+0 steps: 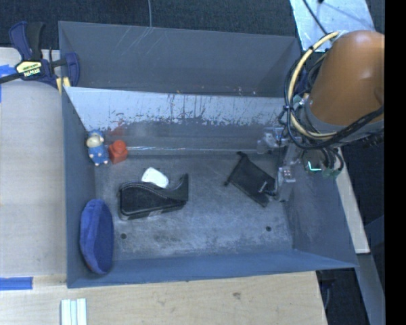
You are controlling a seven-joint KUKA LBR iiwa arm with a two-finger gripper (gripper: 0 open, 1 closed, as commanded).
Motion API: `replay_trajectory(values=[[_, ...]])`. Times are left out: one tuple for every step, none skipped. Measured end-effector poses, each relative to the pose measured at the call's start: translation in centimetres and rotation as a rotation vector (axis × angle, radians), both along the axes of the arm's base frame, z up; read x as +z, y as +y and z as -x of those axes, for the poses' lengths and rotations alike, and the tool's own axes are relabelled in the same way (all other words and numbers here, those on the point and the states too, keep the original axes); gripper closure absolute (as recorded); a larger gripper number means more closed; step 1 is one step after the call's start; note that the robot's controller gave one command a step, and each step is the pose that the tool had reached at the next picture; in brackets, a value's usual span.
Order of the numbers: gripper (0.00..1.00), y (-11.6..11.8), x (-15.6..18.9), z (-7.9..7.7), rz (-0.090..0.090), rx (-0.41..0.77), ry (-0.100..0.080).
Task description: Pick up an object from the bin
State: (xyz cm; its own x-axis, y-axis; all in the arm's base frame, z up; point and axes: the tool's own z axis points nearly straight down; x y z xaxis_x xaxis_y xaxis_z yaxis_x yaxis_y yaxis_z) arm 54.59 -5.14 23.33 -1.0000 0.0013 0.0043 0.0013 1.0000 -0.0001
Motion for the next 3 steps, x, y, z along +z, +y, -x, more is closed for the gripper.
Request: replay_trajectory(values=[[0.00, -5.12, -16.65, -4.65, 0.001, -0.286, -0.001], [0.00, -5.15, -16.58, -4.74, 0.001, -0.284, -0.003], [0.00, -5.17, -16.53, -4.81, 0.001, -0.281, -0.005]])
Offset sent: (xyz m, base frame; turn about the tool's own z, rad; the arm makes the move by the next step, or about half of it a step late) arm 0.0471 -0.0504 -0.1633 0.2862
